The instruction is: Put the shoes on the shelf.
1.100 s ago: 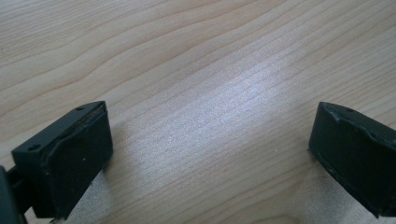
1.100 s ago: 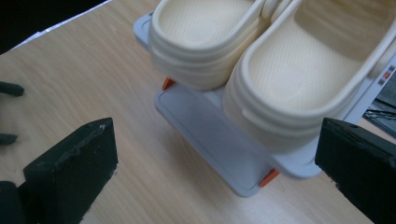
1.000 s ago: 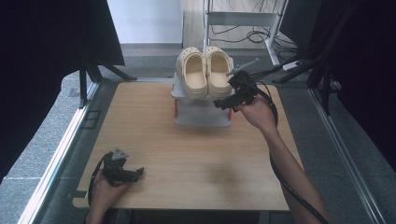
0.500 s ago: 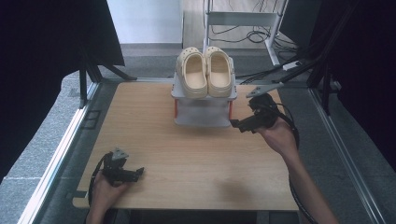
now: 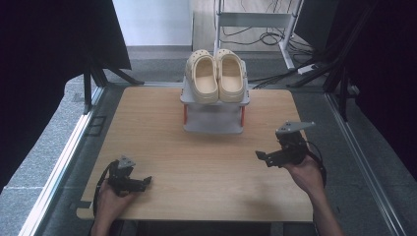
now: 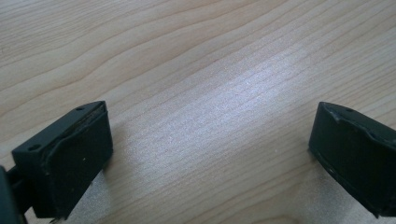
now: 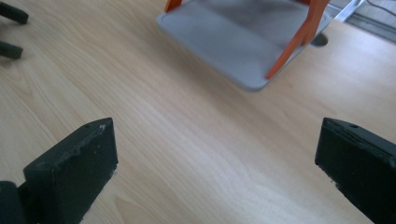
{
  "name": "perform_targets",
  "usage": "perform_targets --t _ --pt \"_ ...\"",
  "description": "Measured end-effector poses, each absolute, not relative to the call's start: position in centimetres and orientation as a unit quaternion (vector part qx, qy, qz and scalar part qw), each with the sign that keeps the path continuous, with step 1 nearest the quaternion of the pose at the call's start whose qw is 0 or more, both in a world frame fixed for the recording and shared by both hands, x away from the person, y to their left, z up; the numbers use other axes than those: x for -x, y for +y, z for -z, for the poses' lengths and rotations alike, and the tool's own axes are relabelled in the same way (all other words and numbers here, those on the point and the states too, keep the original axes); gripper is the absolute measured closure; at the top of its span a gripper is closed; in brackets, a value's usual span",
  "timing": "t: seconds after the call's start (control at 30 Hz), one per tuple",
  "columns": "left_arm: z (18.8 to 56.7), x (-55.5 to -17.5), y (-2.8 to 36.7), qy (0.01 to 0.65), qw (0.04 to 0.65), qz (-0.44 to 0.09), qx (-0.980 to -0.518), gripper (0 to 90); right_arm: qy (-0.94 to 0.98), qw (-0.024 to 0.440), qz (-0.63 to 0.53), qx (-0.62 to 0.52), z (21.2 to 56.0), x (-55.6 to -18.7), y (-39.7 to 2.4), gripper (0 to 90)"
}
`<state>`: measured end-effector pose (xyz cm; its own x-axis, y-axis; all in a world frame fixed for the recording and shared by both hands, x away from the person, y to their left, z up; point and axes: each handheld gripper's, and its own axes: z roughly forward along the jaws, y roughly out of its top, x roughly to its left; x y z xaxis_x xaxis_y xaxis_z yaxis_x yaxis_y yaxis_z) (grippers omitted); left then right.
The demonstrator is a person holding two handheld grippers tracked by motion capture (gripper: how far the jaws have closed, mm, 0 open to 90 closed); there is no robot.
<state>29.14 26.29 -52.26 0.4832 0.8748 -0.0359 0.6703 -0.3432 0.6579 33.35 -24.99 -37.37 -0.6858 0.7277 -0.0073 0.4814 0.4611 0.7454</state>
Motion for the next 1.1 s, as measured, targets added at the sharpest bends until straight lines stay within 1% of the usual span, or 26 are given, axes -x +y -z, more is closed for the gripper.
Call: perform_targets --t 0.03,0.13,0.37,0.73,0.97,1.1 --pt "52.2 -29.1 26.3 0.481 0.311 -0.164 -0.803 0.0 0.839 0.161 -0.373 -0.362 38.0 -33.2 -25.2 0.0" --pt "52.2 -29.1 26.3 0.481 0.31 -0.164 -0.803 0.0 0.837 0.179 -0.37 -0.361 39.7 -32.6 -25.4 0.0" --pt "52.2 -29.1 26.3 0.481 0.311 -0.164 -0.803 0.0 0.835 0.19 -0.363 -0.368 43.0 -31.5 -25.2 0.0" --pt "52.2 -29.2 26.3 0.482 0.311 -0.164 -0.803 0.0 0.841 0.172 -0.34 -0.384 48.9 -31.3 -24.1 0.0" --pt "52.2 -29.1 26.3 0.482 0.311 -0.164 -0.803 0.0 0.84 0.153 -0.336 -0.398 51.3 -31.4 -23.8 0.0" --pt "52.2 -29.1 26.2 0.483 0.31 -0.165 -0.802 0.0 0.837 0.156 -0.339 -0.4 51.9 -31.2 -23.9 0.0"
